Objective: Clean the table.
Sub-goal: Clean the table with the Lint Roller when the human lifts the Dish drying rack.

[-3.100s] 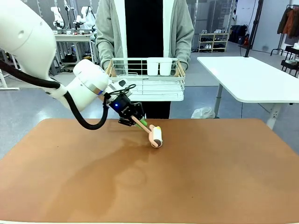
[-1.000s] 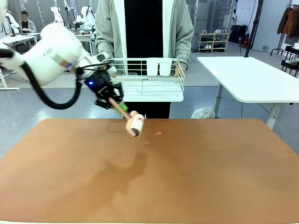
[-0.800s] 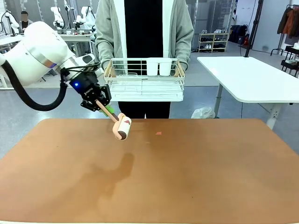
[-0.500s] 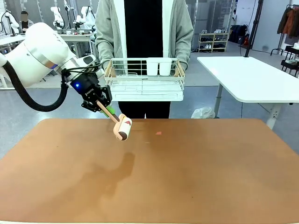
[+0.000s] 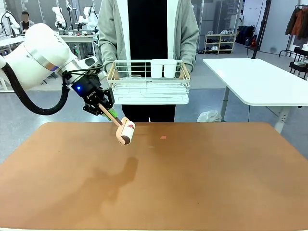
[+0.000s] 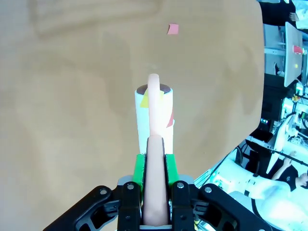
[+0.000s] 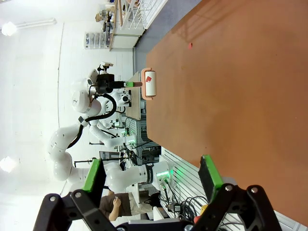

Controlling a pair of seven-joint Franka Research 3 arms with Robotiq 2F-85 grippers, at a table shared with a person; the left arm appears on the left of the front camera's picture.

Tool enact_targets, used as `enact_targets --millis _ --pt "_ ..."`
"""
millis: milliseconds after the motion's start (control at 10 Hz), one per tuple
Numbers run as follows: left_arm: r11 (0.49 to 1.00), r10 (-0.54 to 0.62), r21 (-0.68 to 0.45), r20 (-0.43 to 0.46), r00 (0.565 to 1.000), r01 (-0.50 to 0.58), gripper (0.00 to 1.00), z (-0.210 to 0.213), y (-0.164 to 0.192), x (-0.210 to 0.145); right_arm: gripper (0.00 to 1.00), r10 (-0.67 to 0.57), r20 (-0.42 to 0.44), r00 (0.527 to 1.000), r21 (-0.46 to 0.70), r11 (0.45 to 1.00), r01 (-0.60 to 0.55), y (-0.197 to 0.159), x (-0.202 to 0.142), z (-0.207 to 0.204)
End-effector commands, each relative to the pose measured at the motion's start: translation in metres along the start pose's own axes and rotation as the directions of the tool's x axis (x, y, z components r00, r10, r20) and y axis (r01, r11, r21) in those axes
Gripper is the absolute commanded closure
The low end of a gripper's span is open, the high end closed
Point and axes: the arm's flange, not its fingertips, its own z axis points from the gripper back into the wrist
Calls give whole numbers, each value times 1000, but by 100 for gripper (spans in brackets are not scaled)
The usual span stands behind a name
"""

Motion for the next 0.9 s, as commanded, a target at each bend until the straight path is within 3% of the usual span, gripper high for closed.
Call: enact_targets --millis 0,100,400,800 --pt "999 4 36 45 999 -6 79 -6 -3 14 0 20 5 1000 15 1000 -20 1 -1 -1" --pt "999 13 33 82 997 -16 79 -9 -10 32 0 20 5 1000 15 1000 -20 1 -1 -1" --pt "996 14 89 43 999 -18 79 -36 -21 74 0 20 5 1000 15 1000 -20 1 -1 -1" --pt "995 35 92 42 998 -39 79 -68 -14 100 0 20 5 1000 15 1000 -20 1 -1 -1"
